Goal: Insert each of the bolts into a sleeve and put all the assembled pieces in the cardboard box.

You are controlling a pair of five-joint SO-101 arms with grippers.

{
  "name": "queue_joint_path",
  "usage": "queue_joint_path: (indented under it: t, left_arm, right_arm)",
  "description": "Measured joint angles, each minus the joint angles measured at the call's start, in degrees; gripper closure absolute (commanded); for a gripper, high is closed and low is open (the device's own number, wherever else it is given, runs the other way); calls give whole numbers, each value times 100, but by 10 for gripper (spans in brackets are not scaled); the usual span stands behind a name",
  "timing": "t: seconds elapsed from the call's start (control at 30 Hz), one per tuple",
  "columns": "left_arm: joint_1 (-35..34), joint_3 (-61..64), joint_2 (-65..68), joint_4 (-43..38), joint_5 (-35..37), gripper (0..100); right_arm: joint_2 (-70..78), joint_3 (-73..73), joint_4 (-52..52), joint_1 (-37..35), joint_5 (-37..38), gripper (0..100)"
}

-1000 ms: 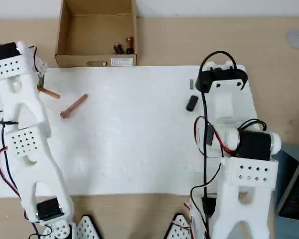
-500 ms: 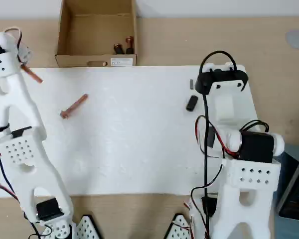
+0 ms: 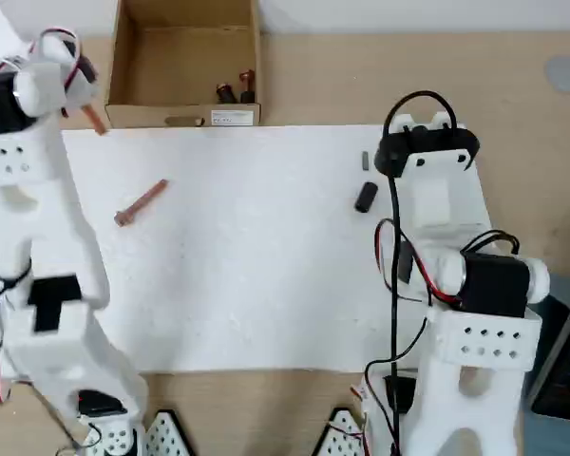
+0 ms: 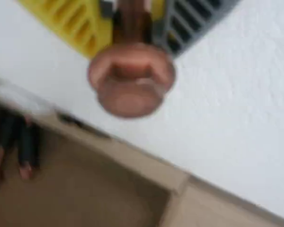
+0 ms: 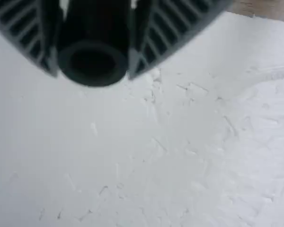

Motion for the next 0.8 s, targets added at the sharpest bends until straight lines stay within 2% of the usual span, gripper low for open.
queue_joint_path:
  t: [0.2,0.47,0.8]
  left_arm:
    - [501,1635,-1644,0,-176,998]
    - [923,2901,-3051,0,-176,998]
    - [949,4624,-4369,0,-176,998]
  right_arm:
    - [0,0,0,0,0,988]
    - [-53,0,-123,0,0,988]
    - [-1600,396,-905,0,0,989]
